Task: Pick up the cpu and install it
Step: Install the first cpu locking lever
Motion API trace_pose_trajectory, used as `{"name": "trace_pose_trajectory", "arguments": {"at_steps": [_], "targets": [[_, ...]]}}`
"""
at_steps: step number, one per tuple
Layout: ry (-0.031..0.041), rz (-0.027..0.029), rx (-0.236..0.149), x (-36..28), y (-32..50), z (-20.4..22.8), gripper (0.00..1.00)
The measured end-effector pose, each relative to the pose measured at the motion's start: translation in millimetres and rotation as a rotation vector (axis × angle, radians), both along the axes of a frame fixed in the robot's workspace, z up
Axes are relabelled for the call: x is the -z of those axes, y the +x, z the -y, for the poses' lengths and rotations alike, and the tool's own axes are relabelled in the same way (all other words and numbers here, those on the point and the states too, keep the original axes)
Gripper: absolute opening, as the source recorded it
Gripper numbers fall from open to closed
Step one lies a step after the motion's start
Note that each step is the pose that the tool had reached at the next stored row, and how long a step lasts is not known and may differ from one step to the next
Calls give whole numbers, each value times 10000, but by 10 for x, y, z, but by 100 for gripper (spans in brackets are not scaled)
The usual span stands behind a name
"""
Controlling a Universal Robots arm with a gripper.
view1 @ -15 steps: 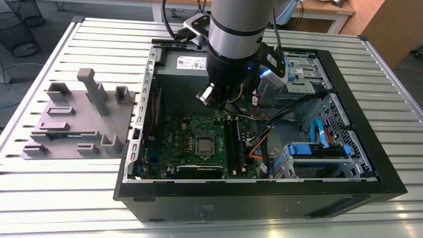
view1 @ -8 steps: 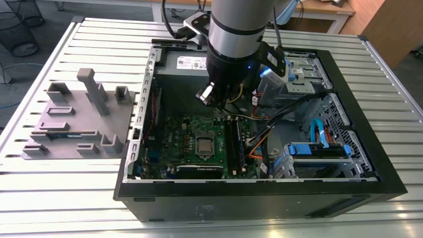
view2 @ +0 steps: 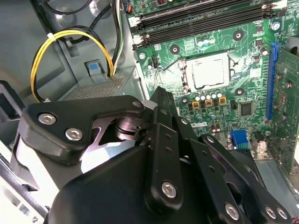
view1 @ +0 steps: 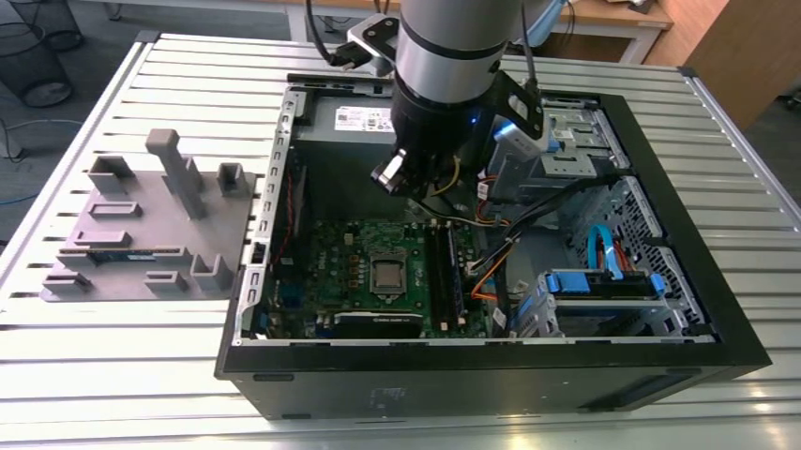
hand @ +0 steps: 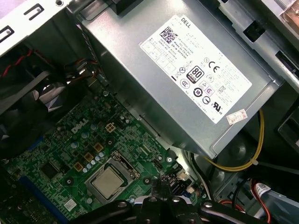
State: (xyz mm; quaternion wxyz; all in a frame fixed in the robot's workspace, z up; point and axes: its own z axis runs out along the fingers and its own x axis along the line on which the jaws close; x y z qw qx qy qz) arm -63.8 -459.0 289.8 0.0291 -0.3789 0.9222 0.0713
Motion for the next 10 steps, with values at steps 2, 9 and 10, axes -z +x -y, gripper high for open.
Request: {"name": "trace_pose_trajectory", "arguments": {"at_steps": [2,9,10], "targets": [[109,0,0,-31,0,0,11],[138,0,0,-39,0,0,11],[143,0,0,-40,0,0,11]]}}
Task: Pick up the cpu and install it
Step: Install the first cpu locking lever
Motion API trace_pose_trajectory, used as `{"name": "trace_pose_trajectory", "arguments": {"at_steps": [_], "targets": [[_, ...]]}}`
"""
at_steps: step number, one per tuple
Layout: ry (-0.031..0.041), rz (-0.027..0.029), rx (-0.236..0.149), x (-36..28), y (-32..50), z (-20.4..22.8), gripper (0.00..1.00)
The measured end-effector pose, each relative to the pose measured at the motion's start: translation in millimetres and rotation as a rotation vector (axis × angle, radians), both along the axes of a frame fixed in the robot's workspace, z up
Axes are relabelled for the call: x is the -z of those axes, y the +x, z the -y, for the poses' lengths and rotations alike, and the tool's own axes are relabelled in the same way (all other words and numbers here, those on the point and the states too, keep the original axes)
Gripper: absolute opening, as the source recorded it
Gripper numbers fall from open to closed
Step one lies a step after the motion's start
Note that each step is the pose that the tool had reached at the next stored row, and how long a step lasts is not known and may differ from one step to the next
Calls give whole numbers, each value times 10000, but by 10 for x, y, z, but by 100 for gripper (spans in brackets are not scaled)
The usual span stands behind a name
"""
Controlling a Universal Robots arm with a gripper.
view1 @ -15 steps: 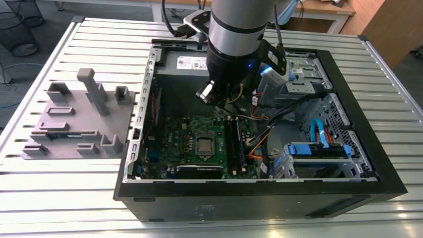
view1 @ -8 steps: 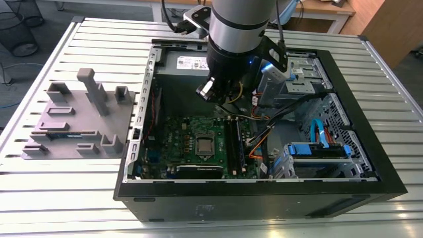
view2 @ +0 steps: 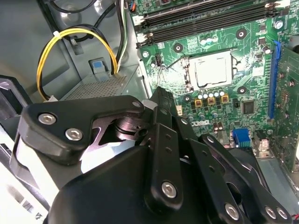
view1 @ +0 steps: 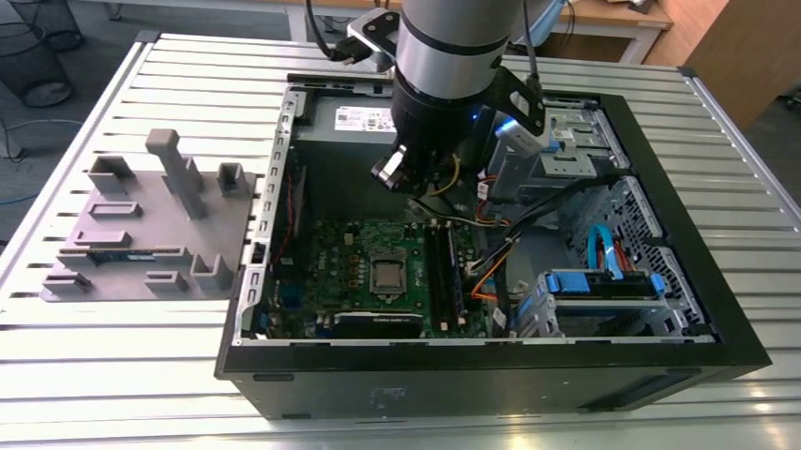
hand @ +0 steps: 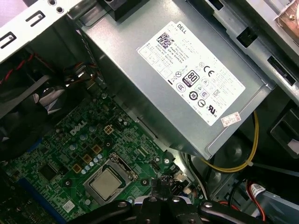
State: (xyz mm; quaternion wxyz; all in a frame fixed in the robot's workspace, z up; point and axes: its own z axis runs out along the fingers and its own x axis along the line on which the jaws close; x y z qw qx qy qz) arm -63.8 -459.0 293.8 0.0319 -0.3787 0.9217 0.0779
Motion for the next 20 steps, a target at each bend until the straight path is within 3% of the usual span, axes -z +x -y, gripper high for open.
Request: {"name": "trace_pose_trajectory", "arguments": {"at_steps": [7,14,20], "targets": [[19,0,0,1,0,0,11],[-3,-5,-2,116,6,0,11],[-4,-5,4,142,6,-16,11]]}}
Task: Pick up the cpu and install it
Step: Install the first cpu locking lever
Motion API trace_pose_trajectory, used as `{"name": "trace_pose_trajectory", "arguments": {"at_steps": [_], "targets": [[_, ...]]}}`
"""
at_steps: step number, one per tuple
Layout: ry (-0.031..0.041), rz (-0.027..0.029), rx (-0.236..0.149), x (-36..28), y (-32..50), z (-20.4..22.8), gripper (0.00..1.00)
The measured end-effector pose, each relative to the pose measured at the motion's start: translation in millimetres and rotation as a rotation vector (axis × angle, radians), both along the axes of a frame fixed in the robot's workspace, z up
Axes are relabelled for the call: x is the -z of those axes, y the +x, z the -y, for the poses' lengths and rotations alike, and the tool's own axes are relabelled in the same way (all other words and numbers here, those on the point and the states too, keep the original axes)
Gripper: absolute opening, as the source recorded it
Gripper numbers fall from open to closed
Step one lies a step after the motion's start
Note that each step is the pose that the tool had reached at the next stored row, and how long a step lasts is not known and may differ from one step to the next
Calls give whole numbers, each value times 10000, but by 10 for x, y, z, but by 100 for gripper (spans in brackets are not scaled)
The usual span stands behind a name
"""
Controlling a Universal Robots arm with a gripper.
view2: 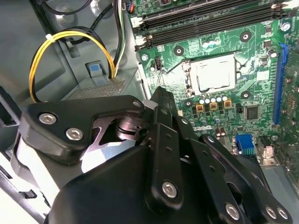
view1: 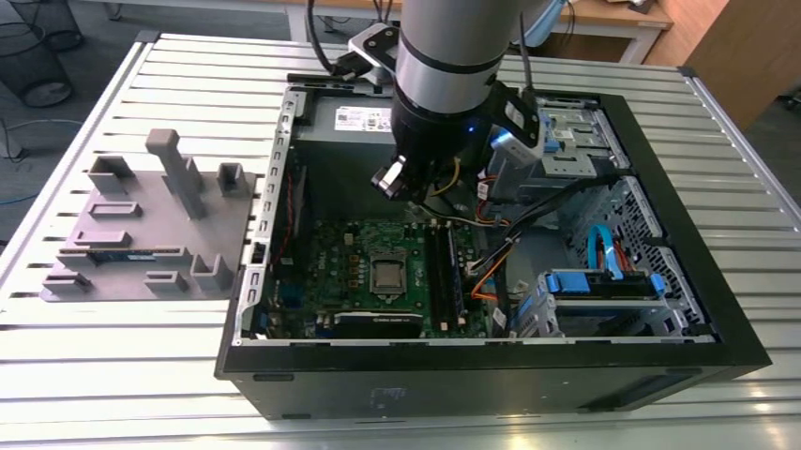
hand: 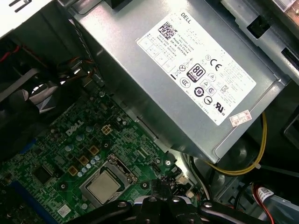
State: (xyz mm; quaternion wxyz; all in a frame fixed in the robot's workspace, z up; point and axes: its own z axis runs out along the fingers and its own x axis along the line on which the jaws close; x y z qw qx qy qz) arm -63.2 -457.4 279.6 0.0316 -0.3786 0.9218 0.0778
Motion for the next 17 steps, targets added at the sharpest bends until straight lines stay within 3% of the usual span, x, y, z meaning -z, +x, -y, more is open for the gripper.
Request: {"name": "trace_pose_trajectory", "arguments": {"at_steps": [3,9,13,17], "targets": [[-2,-1,14,25,0,-26,11],[-63,-1,74,101,0,-34,11],[-63,0,88,158,0,-49,11],[-56,0,87,174,0,-64,11]]}}
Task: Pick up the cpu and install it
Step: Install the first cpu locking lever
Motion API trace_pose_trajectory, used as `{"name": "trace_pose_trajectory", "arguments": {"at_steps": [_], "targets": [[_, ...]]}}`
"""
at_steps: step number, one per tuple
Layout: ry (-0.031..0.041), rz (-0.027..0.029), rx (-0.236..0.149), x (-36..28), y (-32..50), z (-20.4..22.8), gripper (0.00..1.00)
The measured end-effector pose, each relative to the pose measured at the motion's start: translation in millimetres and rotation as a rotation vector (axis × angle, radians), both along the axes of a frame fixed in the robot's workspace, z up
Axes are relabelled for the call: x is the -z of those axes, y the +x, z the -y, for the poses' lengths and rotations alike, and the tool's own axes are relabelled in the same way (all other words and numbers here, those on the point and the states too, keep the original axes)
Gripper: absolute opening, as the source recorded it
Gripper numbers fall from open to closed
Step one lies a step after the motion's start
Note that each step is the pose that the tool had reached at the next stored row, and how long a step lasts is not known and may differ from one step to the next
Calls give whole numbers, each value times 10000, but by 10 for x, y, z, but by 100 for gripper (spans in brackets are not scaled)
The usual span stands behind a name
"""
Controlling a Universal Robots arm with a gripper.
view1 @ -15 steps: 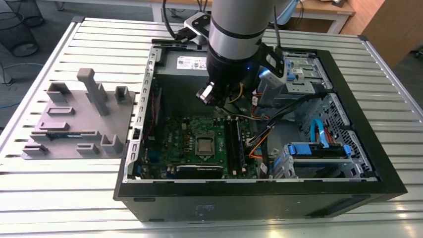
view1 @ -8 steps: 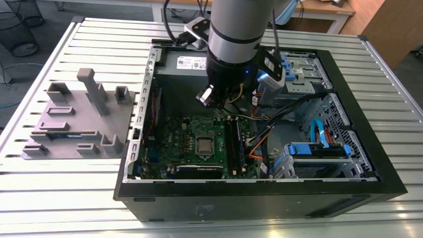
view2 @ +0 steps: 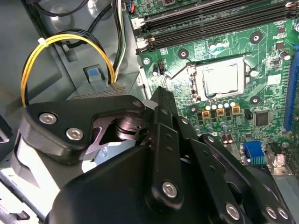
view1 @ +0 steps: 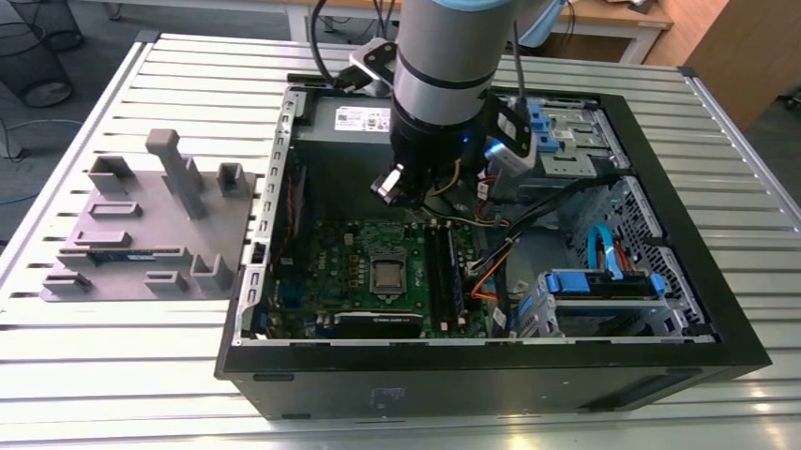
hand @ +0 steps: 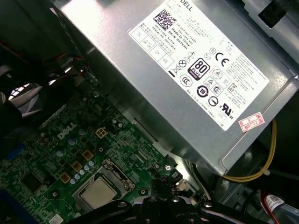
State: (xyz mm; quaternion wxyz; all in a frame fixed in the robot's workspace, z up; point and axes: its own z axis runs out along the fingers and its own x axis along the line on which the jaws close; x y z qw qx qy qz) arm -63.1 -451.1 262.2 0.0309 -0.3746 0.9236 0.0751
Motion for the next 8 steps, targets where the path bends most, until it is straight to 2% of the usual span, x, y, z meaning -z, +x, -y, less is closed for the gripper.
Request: {"name": "trace_pose_trajectory", "arguments": {"at_steps": [6,8], "targets": [[3,-1,1,57,0,-27,11],[30,0,-1,74,0,-37,11]]}}
